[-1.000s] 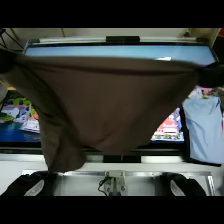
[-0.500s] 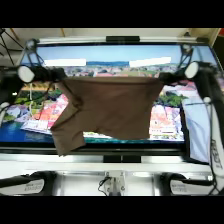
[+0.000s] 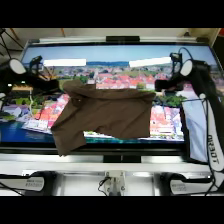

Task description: Fold the shirts.

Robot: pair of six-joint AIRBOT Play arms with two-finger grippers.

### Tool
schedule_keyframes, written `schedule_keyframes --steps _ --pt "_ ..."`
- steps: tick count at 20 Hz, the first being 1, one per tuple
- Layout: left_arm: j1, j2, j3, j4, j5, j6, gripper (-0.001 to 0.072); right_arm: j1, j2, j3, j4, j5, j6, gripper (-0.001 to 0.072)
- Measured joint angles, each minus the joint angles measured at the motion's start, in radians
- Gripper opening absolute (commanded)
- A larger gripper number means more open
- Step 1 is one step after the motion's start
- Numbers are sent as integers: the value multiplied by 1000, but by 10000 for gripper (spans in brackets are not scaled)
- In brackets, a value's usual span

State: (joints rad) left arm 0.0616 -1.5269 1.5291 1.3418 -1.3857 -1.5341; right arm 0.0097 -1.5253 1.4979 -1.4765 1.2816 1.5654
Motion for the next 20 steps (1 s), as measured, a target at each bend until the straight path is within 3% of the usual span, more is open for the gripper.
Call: schedule_keyframes --steps 4,5,6,12,14,15,17,18,20 --pt "68 116 -185 27 -121 84 626 -92 100 -159 -2 180 -36 550" --pt "66 147 -257 26 -105 97 609 -105 127 -209 11 195 -41 557" --pt "58 174 -335 26 -71 105 593 -116 154 -261 20 203 -44 677" --pt "2 218 -589 54 155 118 584 -140 219 -452 103 194 -53 677" --pt "-4 219 -612 108 210 104 447 -141 224 -492 125 188 -55 677" --pt "-5 219 -619 133 233 97 426 -141 225 -515 138 183 -55 677" --pt "-11 219 -628 155 270 86 108 -141 227 -558 169 160 -56 674" --pt "-16 219 -630 163 287 83 33 -141 228 -582 187 139 -55 671" --pt "-24 219 -633 175 307 79 33 -140 229 -626 222 101 -55 670"
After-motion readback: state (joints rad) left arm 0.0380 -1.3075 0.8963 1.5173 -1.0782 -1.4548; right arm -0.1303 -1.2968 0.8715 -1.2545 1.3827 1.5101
